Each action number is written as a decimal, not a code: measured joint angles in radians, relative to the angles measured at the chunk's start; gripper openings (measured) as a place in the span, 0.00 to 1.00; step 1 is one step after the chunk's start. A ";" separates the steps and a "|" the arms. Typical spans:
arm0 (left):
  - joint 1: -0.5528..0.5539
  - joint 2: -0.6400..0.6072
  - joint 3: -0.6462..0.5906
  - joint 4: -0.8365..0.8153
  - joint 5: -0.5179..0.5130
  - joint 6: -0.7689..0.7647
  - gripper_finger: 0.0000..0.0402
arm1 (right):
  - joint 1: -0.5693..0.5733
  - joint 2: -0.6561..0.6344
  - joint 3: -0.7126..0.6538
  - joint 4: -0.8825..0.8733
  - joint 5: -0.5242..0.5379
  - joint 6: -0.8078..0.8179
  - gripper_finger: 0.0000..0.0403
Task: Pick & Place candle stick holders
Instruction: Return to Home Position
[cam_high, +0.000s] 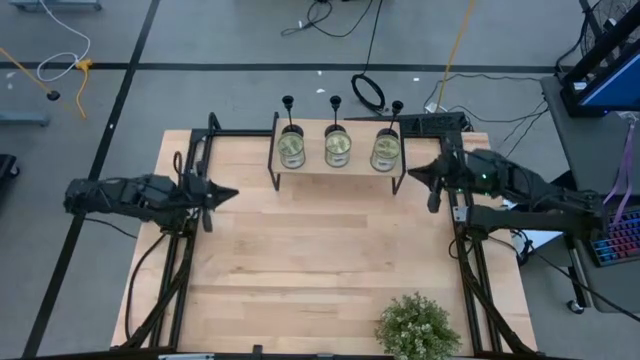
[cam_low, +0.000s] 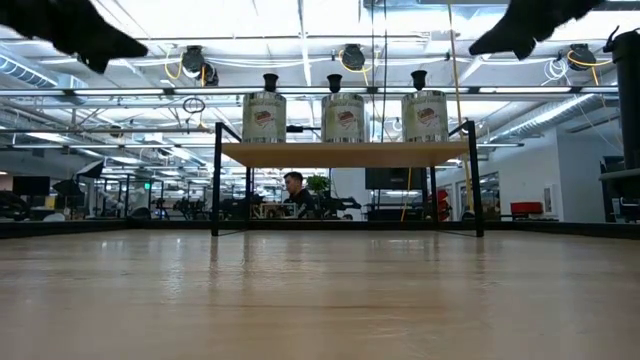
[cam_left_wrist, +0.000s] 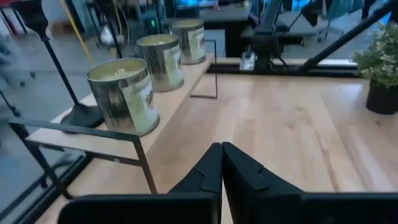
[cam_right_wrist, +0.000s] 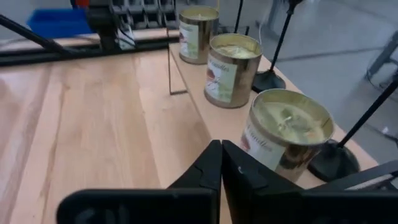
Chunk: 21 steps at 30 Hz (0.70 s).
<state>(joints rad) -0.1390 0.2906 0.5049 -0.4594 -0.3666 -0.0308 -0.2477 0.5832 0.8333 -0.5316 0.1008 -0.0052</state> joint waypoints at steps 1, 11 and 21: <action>0.000 -0.026 -0.038 0.037 -0.001 0.014 0.03 | 0.001 -0.033 -0.039 0.035 -0.001 -0.004 0.01; 0.021 -0.237 -0.252 0.152 -0.045 0.129 0.02 | 0.001 -0.288 -0.330 0.189 -0.086 -0.015 0.01; 0.021 -0.286 -0.356 0.233 -0.043 0.160 0.01 | 0.001 -0.473 -0.586 0.362 -0.229 -0.026 0.01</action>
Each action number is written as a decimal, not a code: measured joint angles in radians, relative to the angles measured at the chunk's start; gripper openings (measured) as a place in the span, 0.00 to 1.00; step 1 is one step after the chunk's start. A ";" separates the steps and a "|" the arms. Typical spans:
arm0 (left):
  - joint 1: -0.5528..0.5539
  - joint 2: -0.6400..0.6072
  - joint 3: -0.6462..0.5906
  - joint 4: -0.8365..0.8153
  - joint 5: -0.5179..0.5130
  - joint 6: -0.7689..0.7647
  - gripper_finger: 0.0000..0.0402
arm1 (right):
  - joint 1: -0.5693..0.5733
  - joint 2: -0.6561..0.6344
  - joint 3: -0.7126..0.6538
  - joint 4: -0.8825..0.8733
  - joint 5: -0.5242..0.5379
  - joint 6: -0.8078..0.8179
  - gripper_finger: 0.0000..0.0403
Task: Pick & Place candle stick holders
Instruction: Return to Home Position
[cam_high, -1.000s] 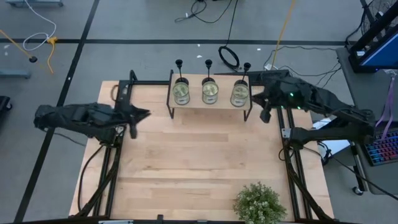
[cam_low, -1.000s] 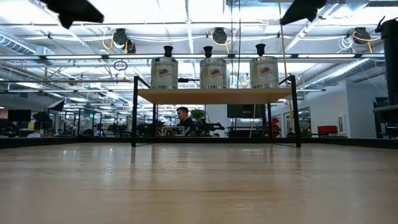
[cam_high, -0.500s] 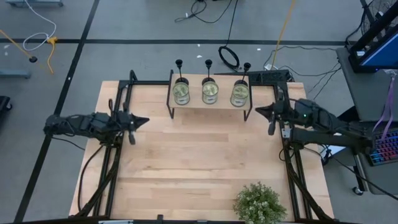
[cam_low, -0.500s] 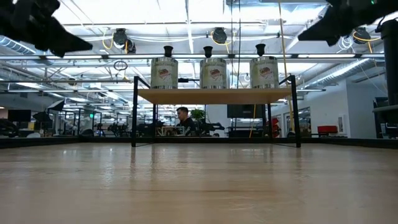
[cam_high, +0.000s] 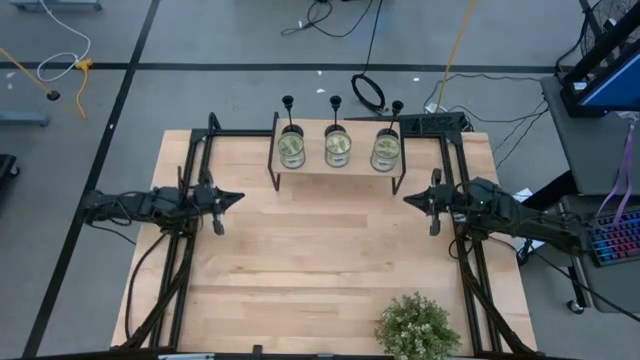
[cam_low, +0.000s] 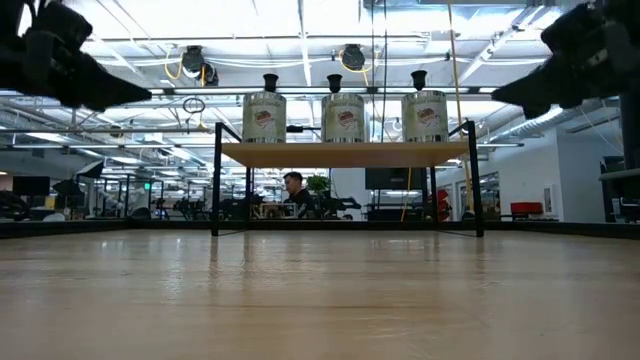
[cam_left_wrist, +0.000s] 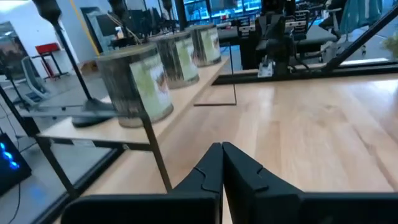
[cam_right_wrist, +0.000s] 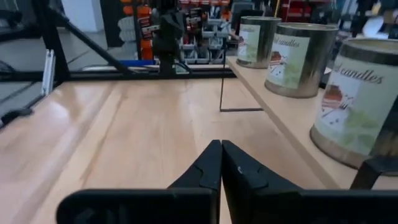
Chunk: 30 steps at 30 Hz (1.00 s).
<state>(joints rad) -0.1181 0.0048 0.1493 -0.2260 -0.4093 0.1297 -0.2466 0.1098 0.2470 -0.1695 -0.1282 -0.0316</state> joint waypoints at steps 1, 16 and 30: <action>0.000 0.000 -0.019 0.025 0.000 0.001 0.01 | 0.000 -0.016 -0.022 0.015 -0.004 -0.013 0.01; 0.000 0.008 -0.111 0.200 0.256 0.099 0.01 | 0.000 -0.105 -0.118 0.059 -0.004 -0.014 0.01; 0.000 0.009 -0.110 0.196 0.279 0.016 0.08 | 0.000 -0.105 -0.122 0.085 -0.003 -0.060 0.01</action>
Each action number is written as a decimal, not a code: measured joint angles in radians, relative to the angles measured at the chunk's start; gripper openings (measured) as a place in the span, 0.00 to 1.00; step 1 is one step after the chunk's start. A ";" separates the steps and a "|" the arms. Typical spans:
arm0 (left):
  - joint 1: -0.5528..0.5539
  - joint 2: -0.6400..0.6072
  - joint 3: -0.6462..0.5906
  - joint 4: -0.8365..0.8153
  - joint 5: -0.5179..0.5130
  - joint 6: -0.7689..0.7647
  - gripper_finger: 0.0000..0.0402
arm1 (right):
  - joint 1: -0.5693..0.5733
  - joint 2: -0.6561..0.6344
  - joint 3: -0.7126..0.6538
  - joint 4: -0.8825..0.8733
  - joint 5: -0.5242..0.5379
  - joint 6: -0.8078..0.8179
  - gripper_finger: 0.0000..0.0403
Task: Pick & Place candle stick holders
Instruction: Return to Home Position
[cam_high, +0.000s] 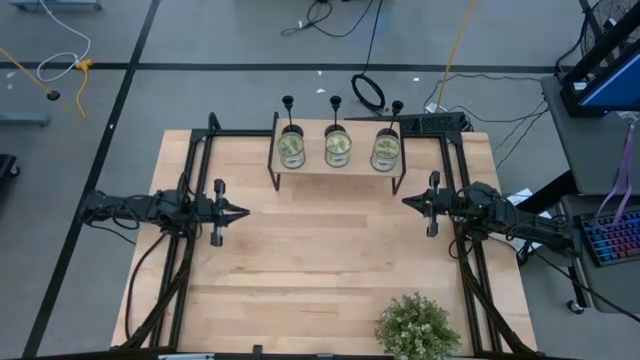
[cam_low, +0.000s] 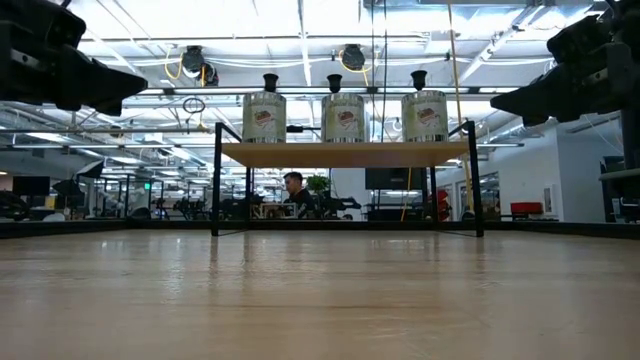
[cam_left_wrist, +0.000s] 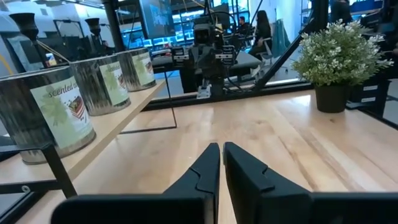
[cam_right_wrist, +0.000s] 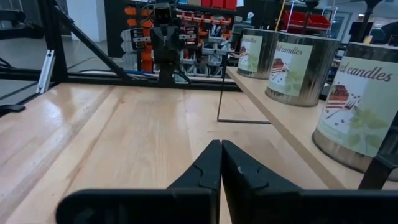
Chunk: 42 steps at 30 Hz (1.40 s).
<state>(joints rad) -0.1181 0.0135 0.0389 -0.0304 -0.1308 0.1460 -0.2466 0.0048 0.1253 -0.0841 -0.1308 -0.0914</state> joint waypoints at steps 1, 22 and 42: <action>0.000 0.000 0.000 0.003 0.000 0.000 0.08 | 0.000 0.000 0.000 0.000 0.000 0.000 0.01; 0.000 0.000 -0.002 0.033 -0.003 -0.001 0.08 | 0.000 0.013 -0.100 0.252 0.051 -0.027 0.01; 0.000 0.000 -0.002 0.033 -0.002 -0.001 0.08 | 0.000 0.012 -0.102 0.257 0.051 0.000 0.01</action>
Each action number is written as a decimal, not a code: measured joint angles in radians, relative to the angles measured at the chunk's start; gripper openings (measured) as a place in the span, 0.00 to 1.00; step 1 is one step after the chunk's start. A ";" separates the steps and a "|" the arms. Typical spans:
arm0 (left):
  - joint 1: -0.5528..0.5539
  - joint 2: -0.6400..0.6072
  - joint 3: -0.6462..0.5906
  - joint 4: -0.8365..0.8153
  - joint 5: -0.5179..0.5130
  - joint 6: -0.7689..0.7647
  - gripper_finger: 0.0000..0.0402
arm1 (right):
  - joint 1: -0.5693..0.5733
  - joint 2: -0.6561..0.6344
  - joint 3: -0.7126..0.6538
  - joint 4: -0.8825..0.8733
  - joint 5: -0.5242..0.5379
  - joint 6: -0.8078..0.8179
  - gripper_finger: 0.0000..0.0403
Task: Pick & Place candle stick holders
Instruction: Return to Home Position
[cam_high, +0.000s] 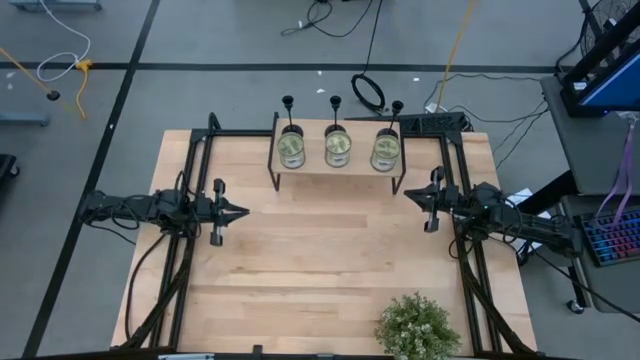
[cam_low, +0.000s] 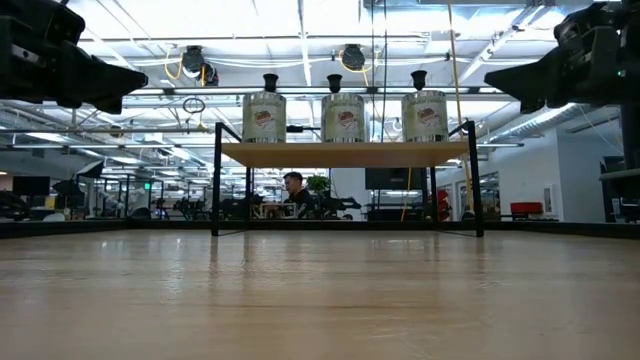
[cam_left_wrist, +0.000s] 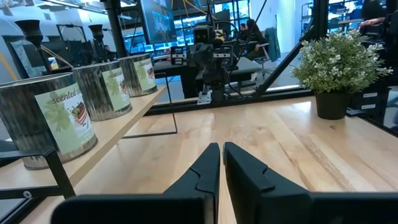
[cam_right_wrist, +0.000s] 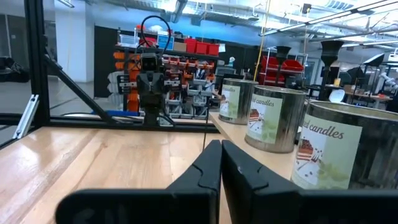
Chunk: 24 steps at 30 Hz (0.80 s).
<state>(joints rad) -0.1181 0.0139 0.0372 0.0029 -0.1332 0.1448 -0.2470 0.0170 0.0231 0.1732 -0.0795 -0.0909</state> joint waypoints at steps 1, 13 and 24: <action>0.000 0.000 0.000 0.000 0.000 0.000 0.08 | 0.000 0.000 0.000 -0.003 0.000 0.001 0.01; 0.000 0.000 0.000 0.000 0.001 0.000 0.08 | 0.000 -0.004 -0.010 -0.128 0.002 0.052 0.01; 0.000 0.000 0.001 0.000 0.000 0.000 0.08 | -0.004 -0.010 -0.010 -0.134 0.002 0.052 0.01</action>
<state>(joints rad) -0.1181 0.0139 0.0380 0.0032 -0.1329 0.1448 -0.2512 0.0074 0.0135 0.0397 -0.0780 -0.0392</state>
